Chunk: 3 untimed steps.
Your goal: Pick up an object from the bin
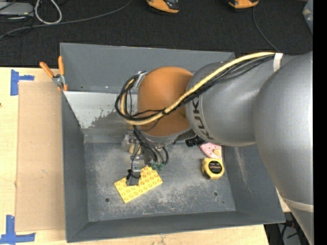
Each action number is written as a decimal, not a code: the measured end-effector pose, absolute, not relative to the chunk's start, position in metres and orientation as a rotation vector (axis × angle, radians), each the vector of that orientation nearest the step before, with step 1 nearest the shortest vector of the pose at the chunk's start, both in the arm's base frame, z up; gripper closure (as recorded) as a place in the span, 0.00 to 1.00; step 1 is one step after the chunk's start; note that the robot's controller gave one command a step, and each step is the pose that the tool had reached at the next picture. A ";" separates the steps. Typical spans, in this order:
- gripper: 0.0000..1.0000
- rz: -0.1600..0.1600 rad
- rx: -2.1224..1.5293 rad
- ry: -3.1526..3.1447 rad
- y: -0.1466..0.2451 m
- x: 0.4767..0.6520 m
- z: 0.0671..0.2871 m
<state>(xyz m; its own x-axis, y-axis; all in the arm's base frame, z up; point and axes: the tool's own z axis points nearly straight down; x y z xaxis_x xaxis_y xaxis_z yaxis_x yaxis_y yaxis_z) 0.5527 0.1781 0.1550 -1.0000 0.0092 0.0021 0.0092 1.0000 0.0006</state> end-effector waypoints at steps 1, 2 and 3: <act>0.00 -0.001 -0.015 -3.139 0.178 0.553 0.155; 0.00 0.000 0.068 -3.139 0.179 0.548 0.128; 0.00 -0.004 0.104 -3.138 0.158 0.537 0.112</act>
Offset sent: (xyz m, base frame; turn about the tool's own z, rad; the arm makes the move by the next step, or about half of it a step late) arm -0.0071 0.0001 -0.0389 -0.0722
